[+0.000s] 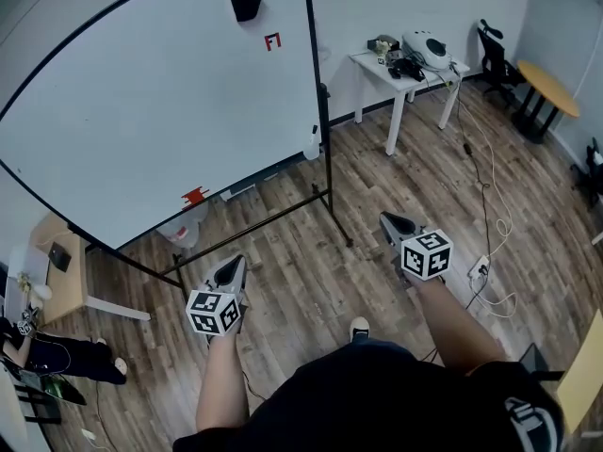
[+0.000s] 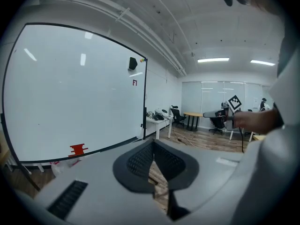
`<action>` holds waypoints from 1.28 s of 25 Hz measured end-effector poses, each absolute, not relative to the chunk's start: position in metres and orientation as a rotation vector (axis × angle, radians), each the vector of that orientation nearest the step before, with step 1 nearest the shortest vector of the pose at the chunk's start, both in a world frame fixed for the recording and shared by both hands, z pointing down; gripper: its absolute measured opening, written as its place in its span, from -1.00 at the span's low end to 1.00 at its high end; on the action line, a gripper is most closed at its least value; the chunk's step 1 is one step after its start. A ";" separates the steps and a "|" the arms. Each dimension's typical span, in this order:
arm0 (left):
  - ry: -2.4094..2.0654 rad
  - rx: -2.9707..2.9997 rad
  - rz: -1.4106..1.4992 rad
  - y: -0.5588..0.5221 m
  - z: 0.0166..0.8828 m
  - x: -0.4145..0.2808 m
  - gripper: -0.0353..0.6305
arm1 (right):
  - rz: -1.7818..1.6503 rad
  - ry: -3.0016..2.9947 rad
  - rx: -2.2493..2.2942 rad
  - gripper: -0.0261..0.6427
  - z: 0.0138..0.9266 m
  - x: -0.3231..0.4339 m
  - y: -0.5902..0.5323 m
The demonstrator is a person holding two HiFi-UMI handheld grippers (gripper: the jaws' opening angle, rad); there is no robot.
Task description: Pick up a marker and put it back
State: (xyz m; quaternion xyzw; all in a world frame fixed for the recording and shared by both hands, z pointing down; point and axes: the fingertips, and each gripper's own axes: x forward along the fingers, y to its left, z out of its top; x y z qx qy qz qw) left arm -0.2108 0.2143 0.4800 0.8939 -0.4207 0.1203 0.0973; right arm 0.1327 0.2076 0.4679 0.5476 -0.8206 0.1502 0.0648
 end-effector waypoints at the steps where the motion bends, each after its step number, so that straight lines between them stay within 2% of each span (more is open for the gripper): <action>1: -1.244 2.642 0.362 0.206 0.482 -0.205 -0.86 | 0.456 -2.474 1.649 -0.94 0.470 0.138 0.199; 32: -1.315 2.573 0.412 0.045 0.496 -0.102 -0.86 | 0.479 -2.485 1.443 -0.94 0.505 0.211 0.017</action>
